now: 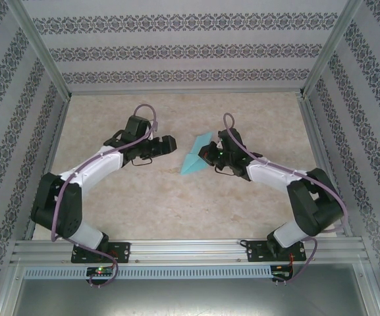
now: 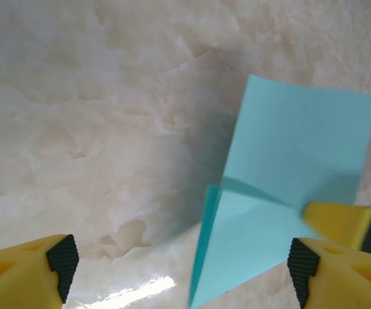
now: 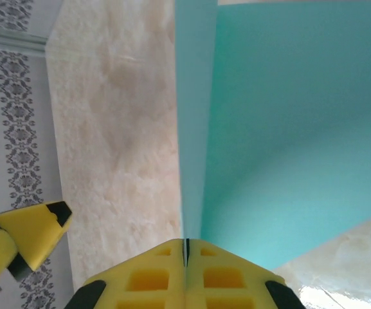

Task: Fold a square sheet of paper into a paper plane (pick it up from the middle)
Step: Fourth fold the wing at the center of the table.

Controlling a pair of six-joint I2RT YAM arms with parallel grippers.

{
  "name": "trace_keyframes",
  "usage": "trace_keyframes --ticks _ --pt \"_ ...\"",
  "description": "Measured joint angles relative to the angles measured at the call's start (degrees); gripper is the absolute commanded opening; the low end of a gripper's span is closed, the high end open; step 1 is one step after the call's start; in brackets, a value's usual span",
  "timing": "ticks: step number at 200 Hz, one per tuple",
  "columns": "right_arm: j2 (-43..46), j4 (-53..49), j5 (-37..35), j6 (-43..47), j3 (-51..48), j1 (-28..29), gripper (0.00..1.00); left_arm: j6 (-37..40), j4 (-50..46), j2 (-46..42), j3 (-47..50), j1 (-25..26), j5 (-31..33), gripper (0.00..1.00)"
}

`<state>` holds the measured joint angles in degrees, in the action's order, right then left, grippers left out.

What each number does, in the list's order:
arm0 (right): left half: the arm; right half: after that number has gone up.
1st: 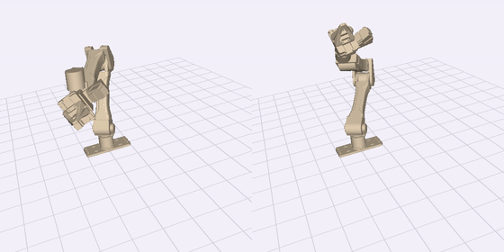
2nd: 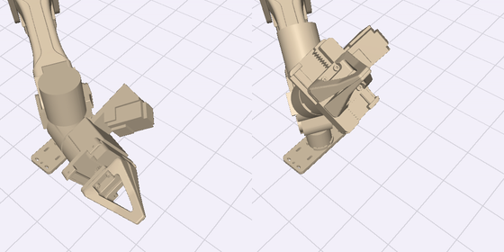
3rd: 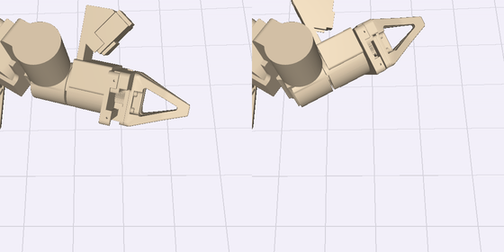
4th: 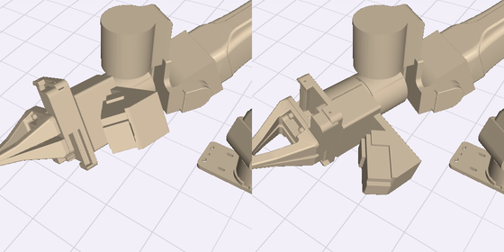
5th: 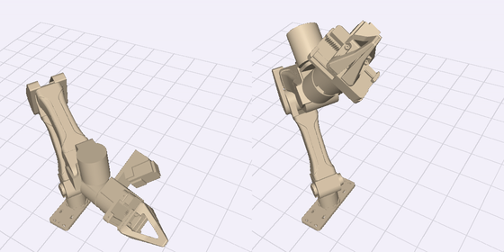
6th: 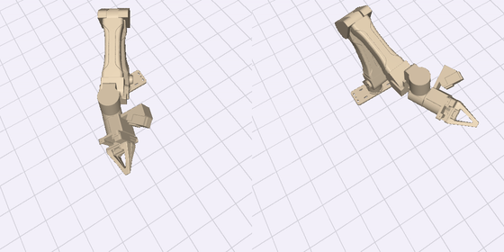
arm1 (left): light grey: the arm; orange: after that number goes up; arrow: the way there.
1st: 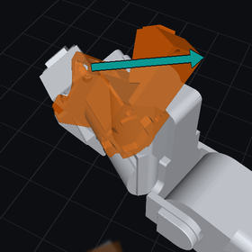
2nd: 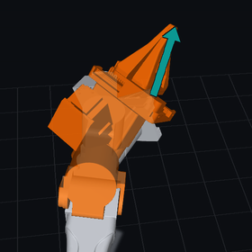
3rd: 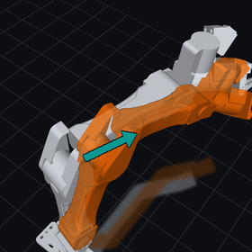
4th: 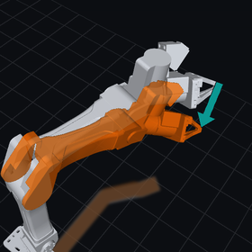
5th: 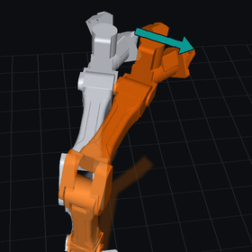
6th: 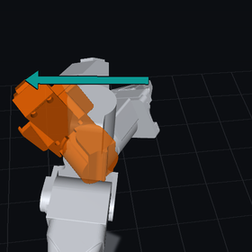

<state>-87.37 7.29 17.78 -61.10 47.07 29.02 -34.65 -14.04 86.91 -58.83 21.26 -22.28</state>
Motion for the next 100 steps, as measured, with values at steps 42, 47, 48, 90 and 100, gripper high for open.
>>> trace_keyframes --ticks 42,47,48,90,100 --pt "3.1 -6.1 -5.1 -0.3 1.7 0.0 0.01 2.8 4.2 -1.4 3.7 0.0 -1.7 1.0" --pt "3.0 -6.5 -5.3 -0.7 1.7 0.0 0.01 3.1 4.6 -1.3 4.0 0.1 -2.1 1.0" --pt "2.9 -6.6 -5.4 -0.8 1.7 0.0 0.01 3.2 4.7 -1.2 4.1 0.1 -2.3 1.0" --pt "-2.4 -4.4 -5.3 -8.0 0.7 -0.1 0.01 7.9 9.8 2.2 5.2 3.2 -3.0 1.0" --pt "-4.2 -3.4 -4.7 -9.7 0.4 -0.3 0.02 9.4 11.3 2.9 5.8 4.5 -3.0 1.0"
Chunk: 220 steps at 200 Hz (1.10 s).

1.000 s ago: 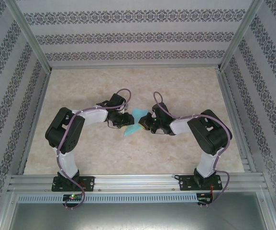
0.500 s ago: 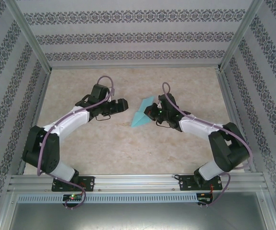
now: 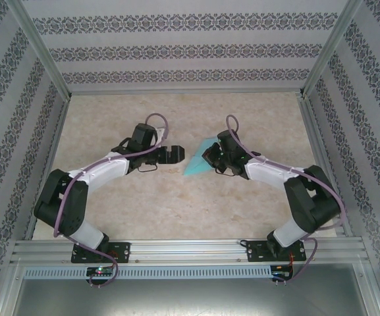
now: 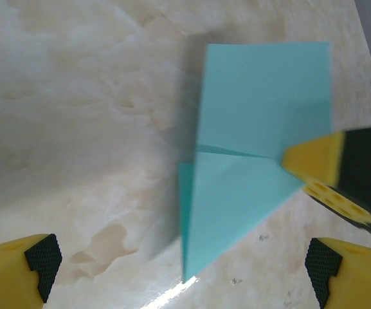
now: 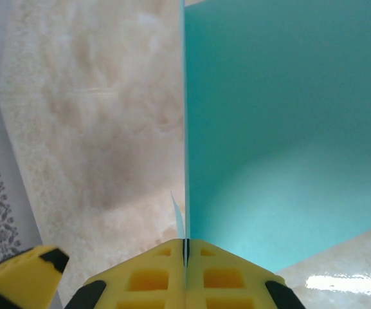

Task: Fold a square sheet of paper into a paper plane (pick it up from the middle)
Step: Fourth fold the wing at the center of the table.

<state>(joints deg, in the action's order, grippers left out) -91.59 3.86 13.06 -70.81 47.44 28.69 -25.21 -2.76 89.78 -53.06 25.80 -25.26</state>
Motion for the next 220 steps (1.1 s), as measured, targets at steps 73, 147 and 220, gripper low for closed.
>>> trace_keyframes --ticks 73,147,220 --pt "-4.2 -1.5 4.4 -6.5 1.4 -1.4 0.05 13.2 10.2 4.5 4.5 6.6 3.0 0.95" --pt "-5.5 -7.5 7.0 -7.5 5.3 -2.3 0.07 23.9 12.7 8.4 3.3 9.9 7.6 0.87" --pt "-6.5 -10.3 8.1 -7.7 6.9 -2.3 0.07 28.8 18.8 13.8 3.5 12.1 9.0 0.54"
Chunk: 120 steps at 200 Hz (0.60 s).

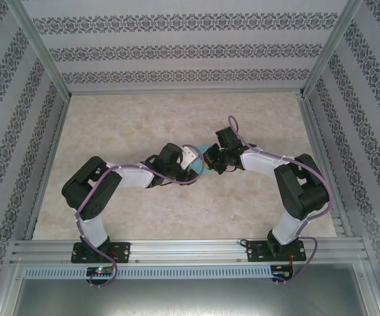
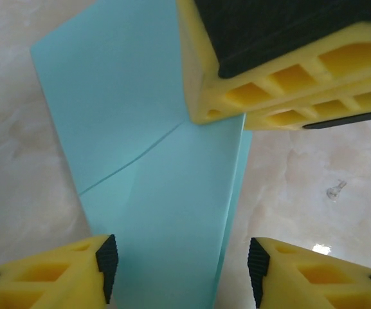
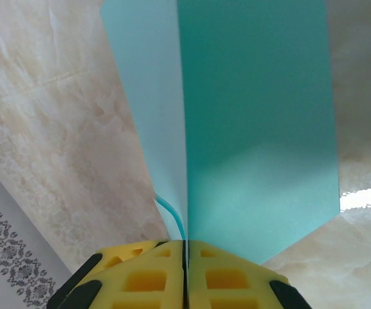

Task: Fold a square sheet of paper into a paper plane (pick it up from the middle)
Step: Fourth fold the wing at the center of the table.

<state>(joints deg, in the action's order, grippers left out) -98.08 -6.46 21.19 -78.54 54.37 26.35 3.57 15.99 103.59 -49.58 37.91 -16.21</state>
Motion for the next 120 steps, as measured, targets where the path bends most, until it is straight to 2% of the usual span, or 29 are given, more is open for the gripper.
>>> trace_keyframes --ticks 24,39,91,120 --pt "-0.1 -0.7 0.6 -0.6 0.0 -0.3 0.08 0.7 2.9 0.5 1.0 0.0 0.4 0.47" --pt "-0.1 -1.0 0.8 -0.9 0.0 -0.6 0.09 1.2 4.2 0.6 1.3 0.0 0.5 0.46" --pt "-0.3 -1.9 1.8 -2.0 0.5 -0.7 0.29 2.9 6.1 1.0 2.1 0.0 0.4 0.33" --pt "-0.8 -2.9 2.3 -1.7 1.8 -0.7 0.35 3.3 6.2 1.1 2.1 0.0 0.4 0.28"
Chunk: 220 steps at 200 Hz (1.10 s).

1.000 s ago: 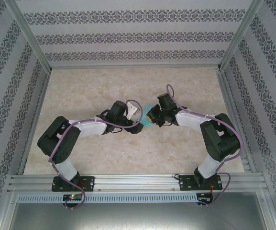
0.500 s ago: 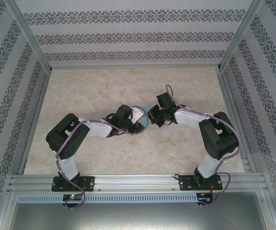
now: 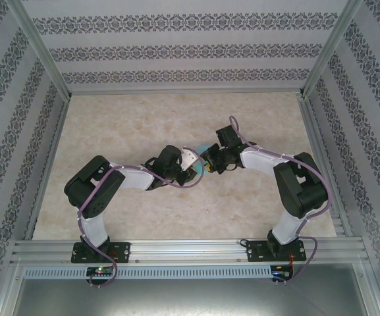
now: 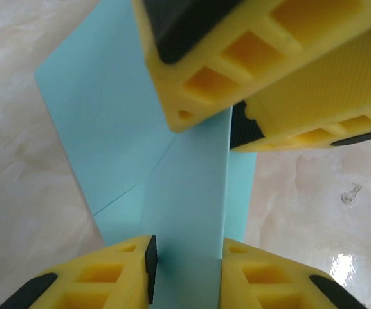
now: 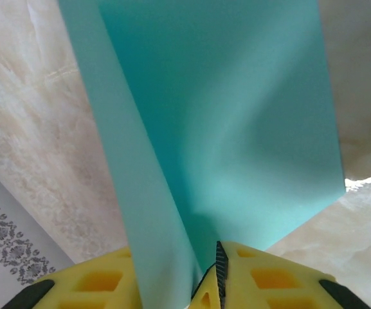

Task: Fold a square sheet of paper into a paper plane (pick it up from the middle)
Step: Fourth fold the wing at the center of the table.

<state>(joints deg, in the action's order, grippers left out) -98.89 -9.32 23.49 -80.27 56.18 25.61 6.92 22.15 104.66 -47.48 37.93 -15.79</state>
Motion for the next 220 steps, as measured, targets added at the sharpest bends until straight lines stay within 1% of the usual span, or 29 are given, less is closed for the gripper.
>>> trace_keyframes --ticks 18,42,68,106,133,154,178,199,220 --pt "0.0 -0.6 0.0 0.5 0.7 0.0 0.36 0.0 0.0 0.3 0.0 0.0 -0.1 0.27" --pt "0.0 -1.6 0.0 1.1 1.3 0.0 0.39 0.0 0.0 0.6 0.0 0.0 -0.5 0.22" --pt "0.0 -3.0 0.0 2.7 2.2 -0.5 0.49 -0.1 -0.1 0.7 0.0 0.0 -1.1 0.15" --pt "0.7 -4.9 -0.7 8.2 3.8 -1.7 0.61 -2.5 -2.6 0.9 -1.4 0.0 -3.8 0.13" --pt "3.8 -4.9 -2.3 11.6 2.8 -2.6 0.64 -5.9 -7.4 1.6 -4.8 -0.1 -5.5 0.12" --pt "8.0 -3.2 -3.3 14.1 -0.3 -3.9 0.65 -9.4 -11.0 1.8 -7.7 -0.2 -6.8 0.12" --pt "11.8 0.0 -4.2 16.6 -4.9 -5.2 0.65 -13.9 -12.5 1.8 -8.8 -0.2 -8.1 0.12" --pt "13.4 3.5 -4.5 18.3 -9.1 -5.5 0.63 -17.3 -13.4 2.1 -8.8 -0.2 -8.9 0.12" --pt "13.5 6.6 -3.8 19.6 -12.0 -5.5 0.59 -20.2 -14.3 2.7 -8.8 -0.3 -9.8 0.12"
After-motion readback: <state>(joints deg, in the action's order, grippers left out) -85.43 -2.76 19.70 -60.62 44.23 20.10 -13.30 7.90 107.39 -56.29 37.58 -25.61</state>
